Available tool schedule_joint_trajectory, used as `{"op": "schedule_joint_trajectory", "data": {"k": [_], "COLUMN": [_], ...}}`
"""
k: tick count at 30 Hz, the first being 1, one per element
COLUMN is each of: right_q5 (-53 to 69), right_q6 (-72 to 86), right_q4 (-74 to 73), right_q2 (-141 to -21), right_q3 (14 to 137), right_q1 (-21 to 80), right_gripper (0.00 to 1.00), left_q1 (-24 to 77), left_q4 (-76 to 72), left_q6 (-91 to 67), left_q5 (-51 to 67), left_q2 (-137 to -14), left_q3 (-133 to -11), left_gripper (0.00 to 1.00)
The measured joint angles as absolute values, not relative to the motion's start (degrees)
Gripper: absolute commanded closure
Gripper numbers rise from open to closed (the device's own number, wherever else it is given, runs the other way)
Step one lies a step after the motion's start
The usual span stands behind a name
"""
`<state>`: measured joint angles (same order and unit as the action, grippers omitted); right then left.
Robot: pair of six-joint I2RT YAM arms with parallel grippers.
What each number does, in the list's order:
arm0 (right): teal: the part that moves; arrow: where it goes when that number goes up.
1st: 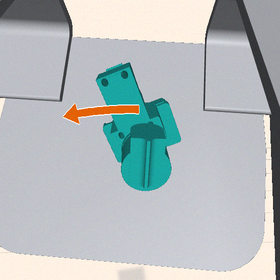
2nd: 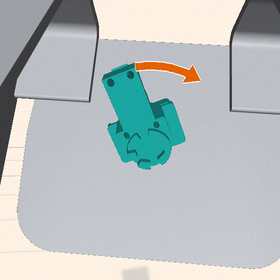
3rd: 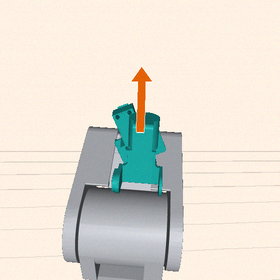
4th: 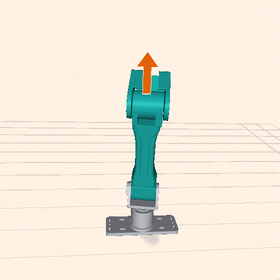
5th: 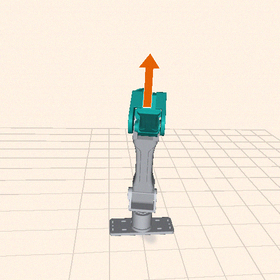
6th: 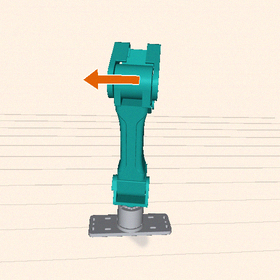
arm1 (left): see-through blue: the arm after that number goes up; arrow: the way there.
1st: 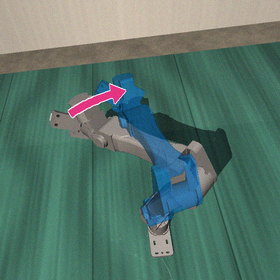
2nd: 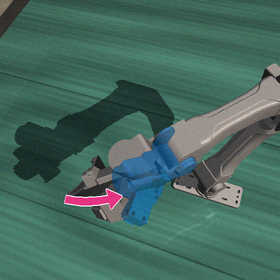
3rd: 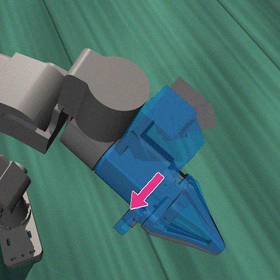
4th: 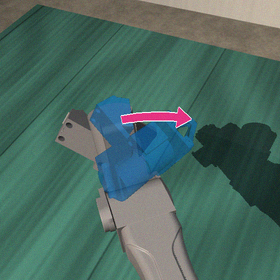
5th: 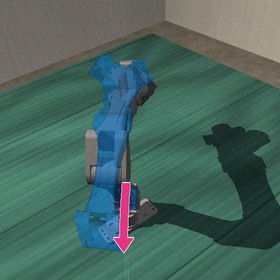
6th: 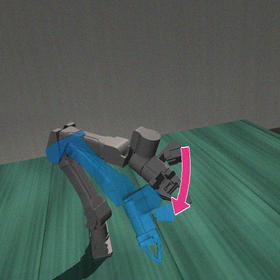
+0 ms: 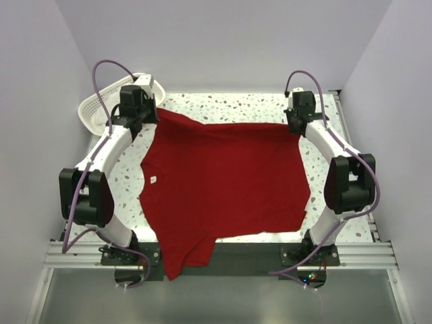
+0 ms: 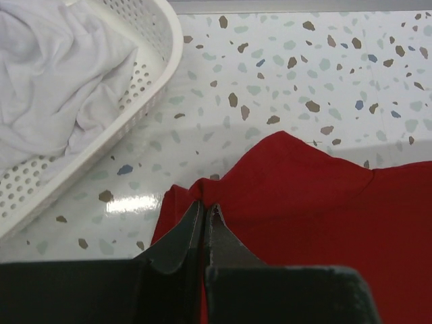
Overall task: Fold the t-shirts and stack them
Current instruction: Fold the tshirt
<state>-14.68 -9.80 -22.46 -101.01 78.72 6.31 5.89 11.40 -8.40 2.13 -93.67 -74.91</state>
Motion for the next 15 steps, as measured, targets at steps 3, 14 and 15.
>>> {"op": "schedule_joint_trajectory", "data": {"k": [3,14,15], "right_q5": [-15.35,-18.98,-19.51], "right_q6": [-8.27,-3.97,-3.68], "right_q4": [-23.2,-23.68,-23.66], "right_q2": [-99.72,-97.49,-97.08], "right_q3": [75.99,67.72,67.16], "right_q1": [6.31,6.31,6.31], "right_gripper": [1.0,1.0,1.0], "left_q1": [5.89,5.89,5.89], "left_q4": [12.69,18.11,18.5], "left_q6": [-9.8,-14.41,-14.61], "left_q5": [2.02,1.04,1.04], "left_q2": [-89.93,-81.67,-81.23], "left_q3": [-70.98,-58.54,-57.89], "left_gripper": [1.0,1.0,1.0]}}
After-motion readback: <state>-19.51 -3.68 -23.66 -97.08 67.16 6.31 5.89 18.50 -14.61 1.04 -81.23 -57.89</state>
